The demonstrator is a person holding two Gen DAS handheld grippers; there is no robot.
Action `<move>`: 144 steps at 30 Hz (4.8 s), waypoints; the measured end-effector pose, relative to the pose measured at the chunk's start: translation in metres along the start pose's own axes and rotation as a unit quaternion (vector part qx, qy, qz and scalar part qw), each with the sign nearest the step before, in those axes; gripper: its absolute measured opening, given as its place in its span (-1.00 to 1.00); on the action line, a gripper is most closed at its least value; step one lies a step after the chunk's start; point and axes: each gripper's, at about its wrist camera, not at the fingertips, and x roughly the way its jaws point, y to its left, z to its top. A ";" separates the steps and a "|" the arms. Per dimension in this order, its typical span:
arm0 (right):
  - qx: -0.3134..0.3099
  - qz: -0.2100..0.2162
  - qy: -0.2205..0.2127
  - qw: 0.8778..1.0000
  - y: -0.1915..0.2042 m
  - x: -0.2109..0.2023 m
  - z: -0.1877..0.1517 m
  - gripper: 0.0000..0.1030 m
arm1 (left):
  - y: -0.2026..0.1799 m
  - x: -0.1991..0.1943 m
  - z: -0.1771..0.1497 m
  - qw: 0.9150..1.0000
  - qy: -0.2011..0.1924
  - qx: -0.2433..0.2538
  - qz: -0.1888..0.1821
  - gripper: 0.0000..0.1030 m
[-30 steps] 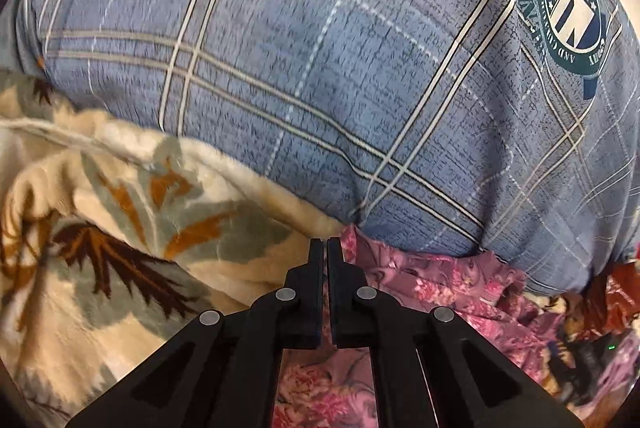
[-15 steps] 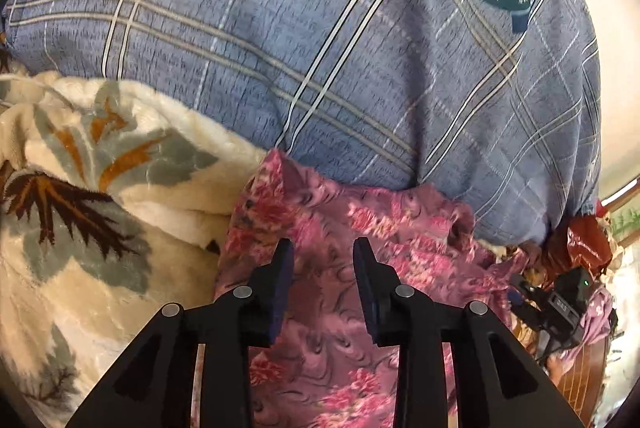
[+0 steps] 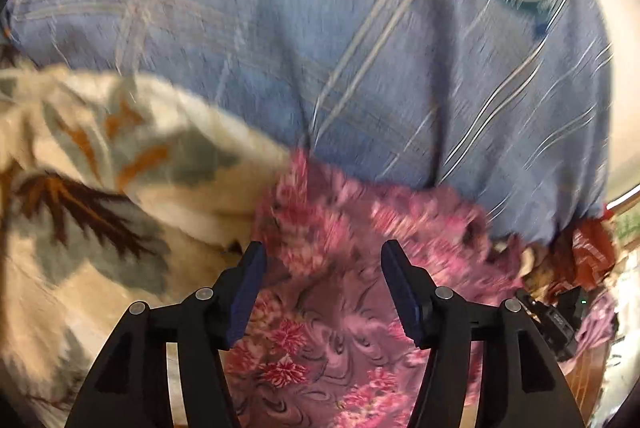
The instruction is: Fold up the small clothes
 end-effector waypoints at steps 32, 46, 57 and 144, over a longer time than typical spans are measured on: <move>0.042 -0.068 -0.054 0.995 -0.022 0.028 0.022 -0.85 | 0.000 0.017 0.028 0.996 -0.046 -0.041 0.067 -0.89; -0.009 -0.078 -0.046 0.996 0.003 0.035 0.036 -0.43 | 0.003 0.028 0.005 0.999 0.031 -0.001 0.035 -0.55; 0.022 -0.048 -0.102 0.993 0.009 0.037 0.053 -0.91 | -0.010 0.016 0.036 0.995 -0.062 0.003 0.074 -0.90; 0.031 -0.083 -0.070 0.994 -0.022 -0.030 0.000 -0.18 | 0.034 -0.115 -0.054 0.997 -0.025 -0.016 0.072 0.08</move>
